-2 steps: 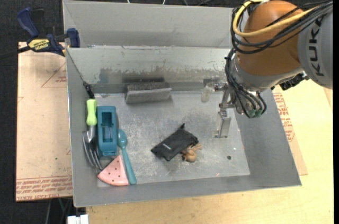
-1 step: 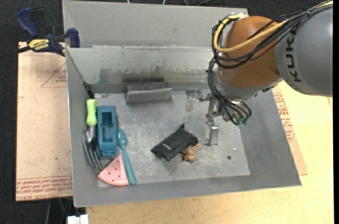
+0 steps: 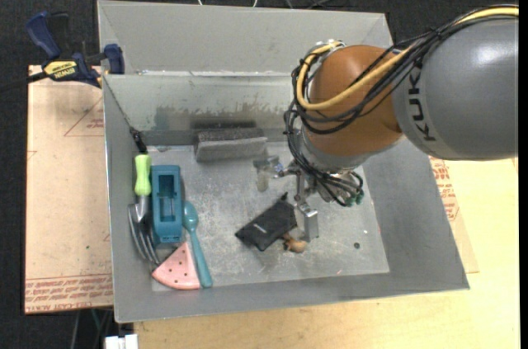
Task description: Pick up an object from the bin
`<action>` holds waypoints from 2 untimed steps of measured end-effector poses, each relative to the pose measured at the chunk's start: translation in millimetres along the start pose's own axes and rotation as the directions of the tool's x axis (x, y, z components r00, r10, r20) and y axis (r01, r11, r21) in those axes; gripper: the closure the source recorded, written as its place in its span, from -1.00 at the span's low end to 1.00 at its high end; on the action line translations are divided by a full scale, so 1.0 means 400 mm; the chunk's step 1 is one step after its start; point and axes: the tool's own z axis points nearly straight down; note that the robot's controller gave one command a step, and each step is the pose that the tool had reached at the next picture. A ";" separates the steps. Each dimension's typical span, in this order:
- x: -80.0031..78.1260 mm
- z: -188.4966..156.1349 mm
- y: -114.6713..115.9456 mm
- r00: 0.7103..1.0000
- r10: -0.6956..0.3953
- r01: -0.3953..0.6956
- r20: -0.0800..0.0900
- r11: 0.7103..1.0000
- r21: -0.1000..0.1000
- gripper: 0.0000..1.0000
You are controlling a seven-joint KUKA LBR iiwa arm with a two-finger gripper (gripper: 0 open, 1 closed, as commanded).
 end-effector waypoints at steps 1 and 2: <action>-0.059 0.089 -0.033 0.960 -0.280 0.280 -0.001 0.960 0.001 -1.00; -0.052 0.209 -0.060 0.990 -0.139 0.139 0.000 0.990 -0.001 -1.00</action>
Offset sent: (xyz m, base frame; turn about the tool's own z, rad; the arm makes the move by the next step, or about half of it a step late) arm 0.0266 -0.0149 -0.0886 -0.1422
